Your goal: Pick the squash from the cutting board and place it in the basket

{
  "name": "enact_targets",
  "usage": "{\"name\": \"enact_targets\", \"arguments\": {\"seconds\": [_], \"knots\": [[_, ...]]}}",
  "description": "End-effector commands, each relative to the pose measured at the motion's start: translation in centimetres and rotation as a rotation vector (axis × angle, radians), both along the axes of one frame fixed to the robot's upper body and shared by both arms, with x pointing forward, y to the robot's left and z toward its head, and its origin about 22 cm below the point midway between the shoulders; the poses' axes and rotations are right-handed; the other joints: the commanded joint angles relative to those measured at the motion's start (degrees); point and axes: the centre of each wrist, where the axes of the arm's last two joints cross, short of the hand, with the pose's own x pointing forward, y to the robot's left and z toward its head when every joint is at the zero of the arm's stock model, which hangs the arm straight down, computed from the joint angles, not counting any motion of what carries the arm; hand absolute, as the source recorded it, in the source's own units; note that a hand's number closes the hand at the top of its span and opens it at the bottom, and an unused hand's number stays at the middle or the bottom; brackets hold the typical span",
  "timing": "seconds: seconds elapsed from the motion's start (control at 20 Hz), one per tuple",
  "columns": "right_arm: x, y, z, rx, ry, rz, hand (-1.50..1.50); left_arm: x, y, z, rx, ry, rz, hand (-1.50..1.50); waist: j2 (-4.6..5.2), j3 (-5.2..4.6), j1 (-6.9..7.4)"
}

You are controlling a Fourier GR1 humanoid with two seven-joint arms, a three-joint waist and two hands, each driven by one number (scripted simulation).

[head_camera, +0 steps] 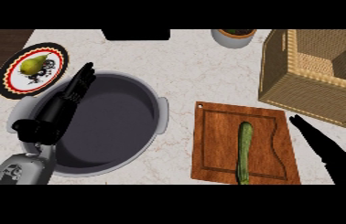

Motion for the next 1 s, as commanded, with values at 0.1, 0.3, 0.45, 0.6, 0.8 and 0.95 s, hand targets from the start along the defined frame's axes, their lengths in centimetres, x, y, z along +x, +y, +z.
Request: {"name": "enact_targets", "arguments": {"seconds": [0.1, 0.3, 0.45, 0.6, 0.8, 0.95], "knots": [[2.3, 2.1, -5.2, -0.007, -0.059, -0.01, -1.5, 1.3, -1.0, -0.1, -0.008, 0.002, 0.005, 0.0, 0.16, 0.01, 0.36], [1.6, 0.9, -7.8, -0.05, -0.077, 0.001, -1.5, 0.1, -2.7, 0.6, 0.007, -0.001, -0.021, 0.0, 0.02, 0.02, 0.24], [2.8, -1.4, -8.9, -0.031, -0.086, -0.028, -1.5, 0.6, -0.8, 1.0, -0.006, 0.016, -0.009, 0.0, 0.06, 0.02, 0.27], [3.2, 1.2, -9.8, -0.045, -0.087, -0.024, -1.5, -0.8, 1.1, -0.1, -0.009, 0.012, -0.011, 0.0, 0.05, -0.01, 0.43], [2.7, 1.1, -9.3, -0.013, -0.117, 0.001, -1.5, 0.8, -0.2, -1.6, 0.001, 0.008, -0.006, 0.0, 0.08, -0.01, 0.15], [2.9, 2.6, -8.8, 0.035, -0.126, 0.018, -1.5, 0.3, 1.2, -0.9, 0.007, 0.006, -0.003, 0.0, 0.06, -0.02, 0.27]]}}
